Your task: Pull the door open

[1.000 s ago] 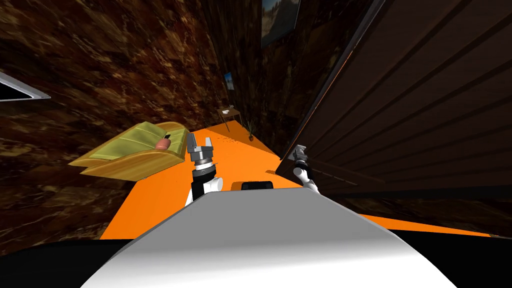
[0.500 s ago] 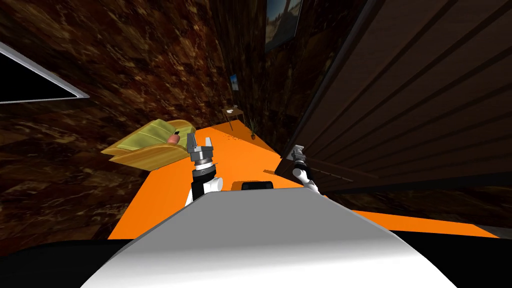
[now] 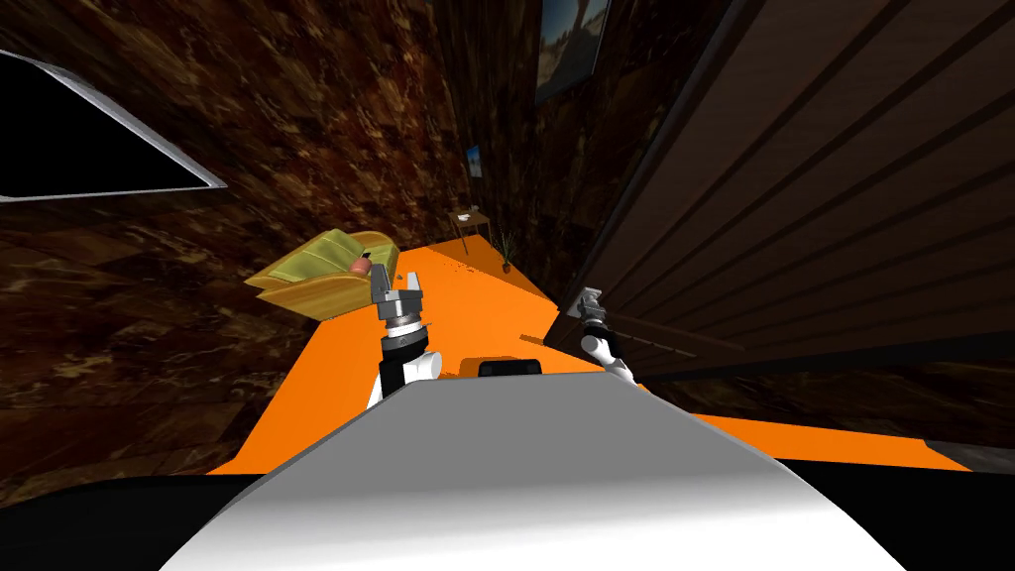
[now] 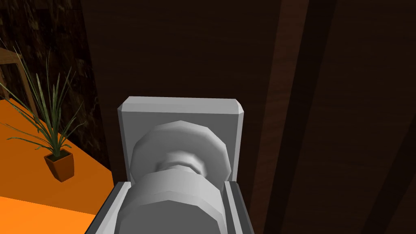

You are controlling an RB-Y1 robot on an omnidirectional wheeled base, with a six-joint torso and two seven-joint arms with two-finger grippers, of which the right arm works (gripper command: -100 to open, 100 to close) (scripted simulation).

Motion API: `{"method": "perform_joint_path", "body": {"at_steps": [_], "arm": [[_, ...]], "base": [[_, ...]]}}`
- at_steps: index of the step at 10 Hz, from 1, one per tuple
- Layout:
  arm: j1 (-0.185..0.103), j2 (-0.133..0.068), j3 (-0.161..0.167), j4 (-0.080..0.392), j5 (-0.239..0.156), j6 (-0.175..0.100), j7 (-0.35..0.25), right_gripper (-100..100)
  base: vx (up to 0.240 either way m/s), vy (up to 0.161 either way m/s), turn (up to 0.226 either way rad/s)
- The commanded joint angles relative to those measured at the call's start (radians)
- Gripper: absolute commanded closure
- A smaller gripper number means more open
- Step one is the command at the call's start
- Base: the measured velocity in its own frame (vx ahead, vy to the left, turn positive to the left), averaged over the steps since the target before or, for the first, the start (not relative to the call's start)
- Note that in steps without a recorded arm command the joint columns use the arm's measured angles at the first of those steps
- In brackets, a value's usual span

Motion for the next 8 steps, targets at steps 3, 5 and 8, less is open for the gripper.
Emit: {"method": "perform_joint_path", "body": {"at_steps": [3, 5, 8], "arm": [[0.014, -0.028, 0.032, -0.020, 0.003, -0.012, -0.027, 100], [0.023, -0.042, 0.049, -0.029, 0.004, -0.017, -0.041, 100], [0.034, -0.052, 0.066, -0.032, 0.006, -0.013, -0.051, 100]], "base": [[-0.207, -0.028, 0.107], [-0.225, 0.005, 0.115], [-0.144, -0.026, 0.079]]}}
